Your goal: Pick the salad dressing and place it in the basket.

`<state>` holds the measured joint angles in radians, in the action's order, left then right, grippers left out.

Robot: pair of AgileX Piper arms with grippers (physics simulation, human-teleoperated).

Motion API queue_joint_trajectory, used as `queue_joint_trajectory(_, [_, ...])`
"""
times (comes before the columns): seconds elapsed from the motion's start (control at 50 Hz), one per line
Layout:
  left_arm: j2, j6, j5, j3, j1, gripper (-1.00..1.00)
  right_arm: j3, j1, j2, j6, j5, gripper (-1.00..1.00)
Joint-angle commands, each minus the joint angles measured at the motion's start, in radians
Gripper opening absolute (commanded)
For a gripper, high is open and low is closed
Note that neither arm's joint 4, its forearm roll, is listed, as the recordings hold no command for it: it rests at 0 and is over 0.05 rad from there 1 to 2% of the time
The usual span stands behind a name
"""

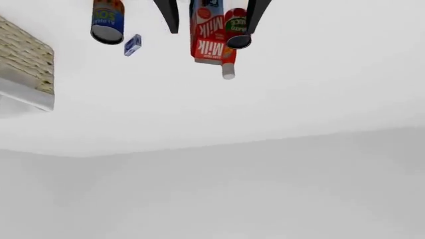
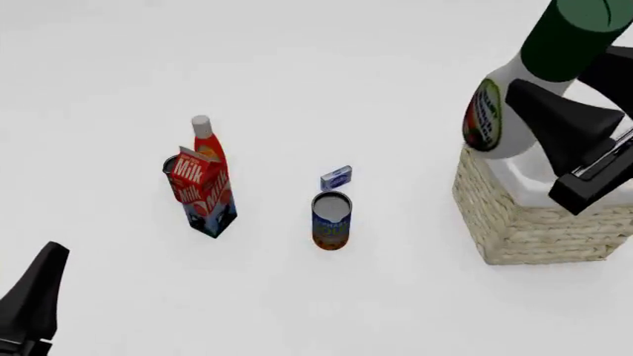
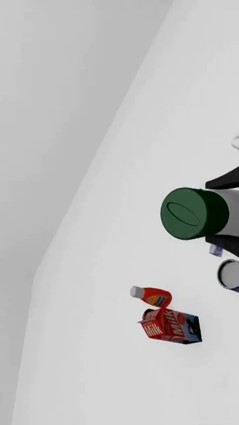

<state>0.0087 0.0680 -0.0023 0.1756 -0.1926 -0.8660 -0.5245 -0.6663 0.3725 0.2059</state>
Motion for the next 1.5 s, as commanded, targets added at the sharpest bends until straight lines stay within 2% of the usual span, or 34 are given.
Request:
queue_joint_trajectory(0.02, [-0.009, -0.014, -0.006, -0.024, 0.031, 1.00, -0.094, 0.082, -0.006, -0.010, 0.024, -1.00])
queue_joint_trajectory(0.34, [-0.009, -0.016, 0.008, -0.024, 0.037, 1.00, -0.165, 0.240, -0.094, -0.038, -0.010, -1.00])
queue_joint_trajectory(0.46, [-0.009, -0.013, 0.000, -0.034, 0.037, 1.00, -0.177, 0.319, -0.159, -0.063, -0.052, -1.00])
queue_joint_trajectory(0.54, [-0.009, -0.013, 0.001, -0.034, 0.037, 1.00, -0.177, 0.336, -0.175, -0.058, -0.066, -1.00])
queue_joint_trajectory(0.66, [-0.009, -0.016, 0.011, -0.022, 0.036, 1.00, -0.195, 0.411, -0.238, -0.074, -0.111, -1.00])
queue_joint_trajectory(0.92, [-0.009, -0.019, 0.015, -0.019, 0.036, 1.00, -0.224, 0.498, -0.336, -0.079, -0.172, -1.00])
queue_joint_trajectory(1.16, [-0.009, -0.020, 0.013, -0.034, 0.042, 1.00, -0.230, 0.552, -0.404, -0.111, -0.222, -1.00])
queue_joint_trajectory(1.5, [-0.009, -0.028, 0.010, -0.046, 0.041, 1.00, -0.257, 0.630, -0.483, -0.143, -0.216, -1.00])
